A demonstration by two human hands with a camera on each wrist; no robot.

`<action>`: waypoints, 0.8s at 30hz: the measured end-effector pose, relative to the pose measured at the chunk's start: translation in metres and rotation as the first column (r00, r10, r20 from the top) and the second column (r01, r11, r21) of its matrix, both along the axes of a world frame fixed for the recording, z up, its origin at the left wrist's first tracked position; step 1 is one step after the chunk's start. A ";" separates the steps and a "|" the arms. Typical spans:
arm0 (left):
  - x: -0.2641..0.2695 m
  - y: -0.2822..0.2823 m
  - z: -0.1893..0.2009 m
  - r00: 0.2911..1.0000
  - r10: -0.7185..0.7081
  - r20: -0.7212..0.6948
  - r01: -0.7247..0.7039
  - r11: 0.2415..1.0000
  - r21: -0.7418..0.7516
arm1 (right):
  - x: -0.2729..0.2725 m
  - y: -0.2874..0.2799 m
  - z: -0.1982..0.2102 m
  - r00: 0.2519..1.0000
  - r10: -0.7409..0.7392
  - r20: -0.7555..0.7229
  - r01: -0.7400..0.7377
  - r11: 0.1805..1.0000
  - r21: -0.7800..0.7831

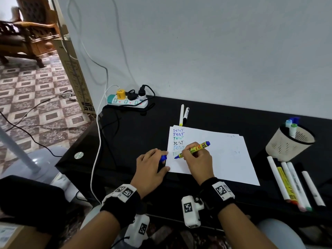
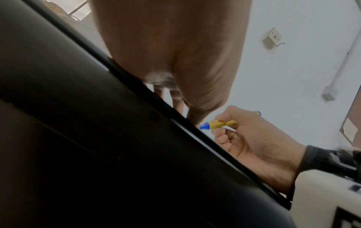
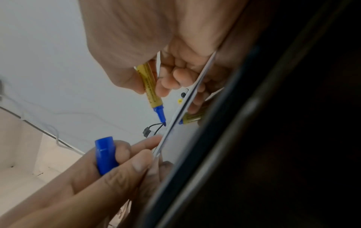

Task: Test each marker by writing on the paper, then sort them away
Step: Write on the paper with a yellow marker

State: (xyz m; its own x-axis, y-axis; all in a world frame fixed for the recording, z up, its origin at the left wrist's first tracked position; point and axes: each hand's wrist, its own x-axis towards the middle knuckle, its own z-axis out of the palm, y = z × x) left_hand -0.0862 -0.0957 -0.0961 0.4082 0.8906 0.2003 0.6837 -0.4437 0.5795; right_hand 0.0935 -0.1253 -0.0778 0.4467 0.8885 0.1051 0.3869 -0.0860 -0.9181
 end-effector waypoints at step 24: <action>-0.001 0.004 -0.012 1.000 -0.017 -0.014 0.017 0.999 0.039 | -0.003 -0.001 -0.004 0.993 -0.108 0.056 0.105 0.993 0.052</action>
